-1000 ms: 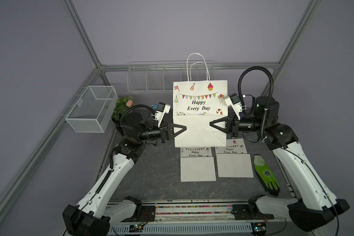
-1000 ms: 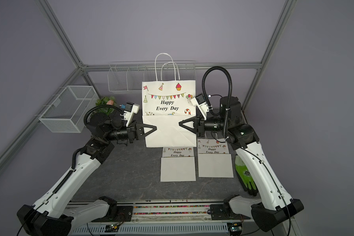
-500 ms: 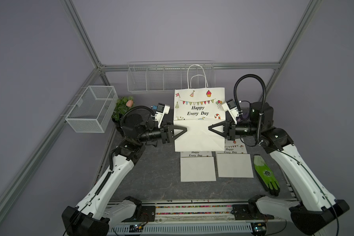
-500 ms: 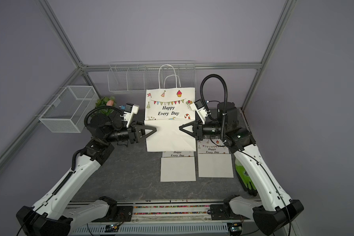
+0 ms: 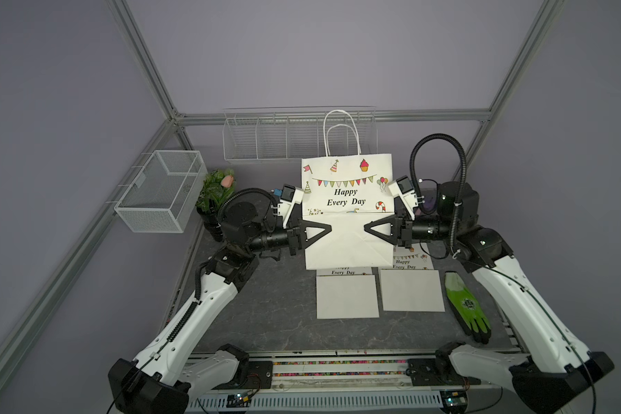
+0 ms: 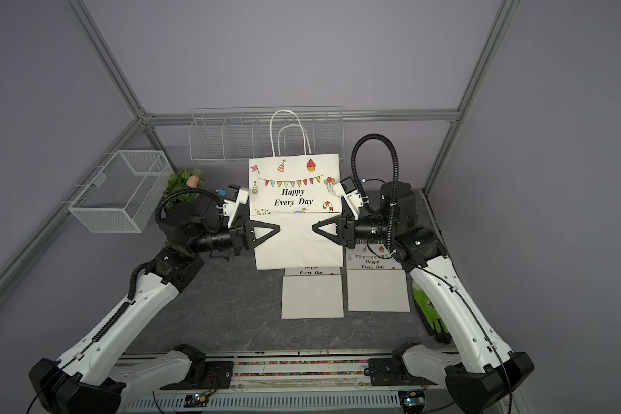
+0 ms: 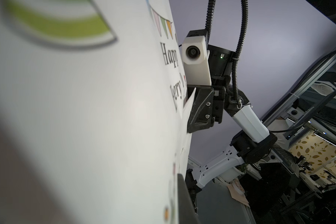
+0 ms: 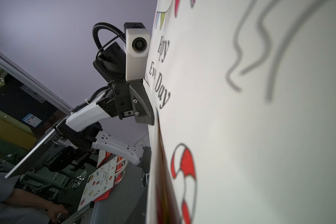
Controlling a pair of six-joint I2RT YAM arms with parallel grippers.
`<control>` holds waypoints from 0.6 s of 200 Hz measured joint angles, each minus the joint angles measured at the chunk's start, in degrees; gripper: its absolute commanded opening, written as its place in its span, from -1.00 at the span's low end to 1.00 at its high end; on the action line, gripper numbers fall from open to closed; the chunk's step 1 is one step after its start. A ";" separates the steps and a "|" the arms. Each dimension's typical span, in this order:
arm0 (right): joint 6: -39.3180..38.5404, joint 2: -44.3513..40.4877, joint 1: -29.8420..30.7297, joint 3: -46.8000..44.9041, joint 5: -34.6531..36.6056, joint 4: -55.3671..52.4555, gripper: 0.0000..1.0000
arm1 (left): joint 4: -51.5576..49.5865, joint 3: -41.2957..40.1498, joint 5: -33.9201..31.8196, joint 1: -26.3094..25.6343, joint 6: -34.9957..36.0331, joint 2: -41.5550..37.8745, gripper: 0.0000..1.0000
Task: Put away the paper bag
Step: Press the paper bag.
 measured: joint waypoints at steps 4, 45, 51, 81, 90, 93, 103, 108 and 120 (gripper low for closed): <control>-0.48 0.00 0.00 -0.09 0.07 0.00 0.06 | -0.46 0.00 -0.20 0.00 0.22 -0.13 -1.00; -1.01 -0.50 0.00 -1.01 1.29 -0.28 0.56 | -7.45 0.02 -2.67 -0.02 3.74 -1.97 -1.00; -1.22 -0.92 0.00 -1.27 1.79 -0.44 0.56 | -8.87 0.02 -3.30 -0.04 4.37 -2.29 -1.00; -1.64 -3.74 0.00 -3.21 2.89 -0.68 0.62 | -15.85 0.68 -5.29 -0.04 7.04 -3.48 -1.00; -2.05 -4.20 0.00 -3.37 3.58 -1.25 0.69 | -18.51 1.31 -6.14 -0.04 7.78 -3.61 -1.00; -2.14 -4.31 0.00 -3.39 3.82 -1.49 0.72 | -19.56 1.60 -6.49 -0.04 8.31 -3.61 -1.00; -3.30 -4.70 -0.11 -3.41 5.55 -2.67 0.80 | -23.08 2.71 -7.93 -0.04 9.68 -3.63 -1.00; -3.56 -4.94 -0.26 -3.41 6.58 -3.48 0.82 | -25.27 3.39 -8.87 -0.04 10.56 -3.63 -1.00; -4.79 -5.77 -1.03 -3.63 9.66 -5.27 0.87 | -30.32 4.79 -11.58 0.02 12.41 -3.61 -1.00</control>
